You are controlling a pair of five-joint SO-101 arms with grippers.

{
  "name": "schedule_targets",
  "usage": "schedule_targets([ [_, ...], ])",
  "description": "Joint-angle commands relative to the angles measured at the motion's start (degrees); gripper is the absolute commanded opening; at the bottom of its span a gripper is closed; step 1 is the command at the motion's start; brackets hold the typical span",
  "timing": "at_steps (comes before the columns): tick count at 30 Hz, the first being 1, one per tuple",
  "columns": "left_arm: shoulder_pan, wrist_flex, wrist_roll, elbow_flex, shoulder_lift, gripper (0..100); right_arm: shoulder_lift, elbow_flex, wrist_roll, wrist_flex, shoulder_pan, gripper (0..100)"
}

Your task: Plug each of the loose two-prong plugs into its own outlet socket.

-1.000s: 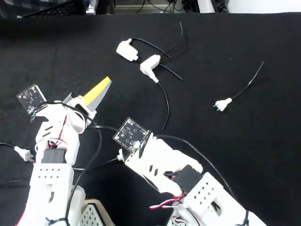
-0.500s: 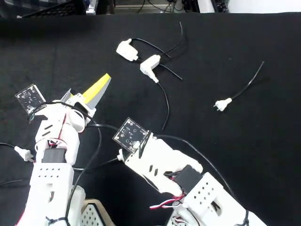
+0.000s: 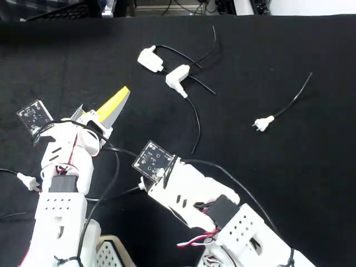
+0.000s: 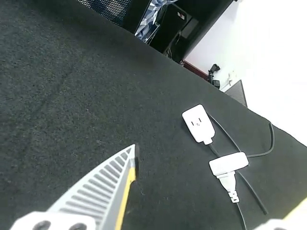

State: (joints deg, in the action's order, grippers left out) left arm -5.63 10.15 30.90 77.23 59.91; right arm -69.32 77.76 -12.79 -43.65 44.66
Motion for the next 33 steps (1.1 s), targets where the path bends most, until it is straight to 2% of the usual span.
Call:
schedule_targets([
  [1, -0.57, -1.05, -0.26, -3.38, 0.18, 52, -0.84, -1.1, -0.44, 1.93, -1.76, 1.2],
  [4, -0.04, -1.05, -3.25, -2.86, 0.18, 52, -0.84, -4.44, -0.44, 0.53, -6.33, 1.2],
  [9, -0.57, -1.49, -3.69, -1.19, 0.18, 52, -0.84, -8.04, -3.43, -0.09, -11.69, 1.2],
  [15, -5.85, -1.58, -3.78, 0.04, 0.0, 52, -0.48, -12.44, -5.8, -0.44, -15.91, 1.2],
  [23, -11.91, -1.67, -3.78, 1.8, -0.26, 52, -0.92, -9.19, -9.93, -2.55, -12.57, 1.2],
  [28, -14.29, -8.35, -4.31, 5.67, -0.44, 52, -0.84, -13.41, -15.38, -1.05, -24.44, 1.2],
  [33, -11.82, -12.22, -9.14, 7.96, -0.44, 52, -0.92, -18.68, -19.43, -3.43, -31.91, 1.2],
])
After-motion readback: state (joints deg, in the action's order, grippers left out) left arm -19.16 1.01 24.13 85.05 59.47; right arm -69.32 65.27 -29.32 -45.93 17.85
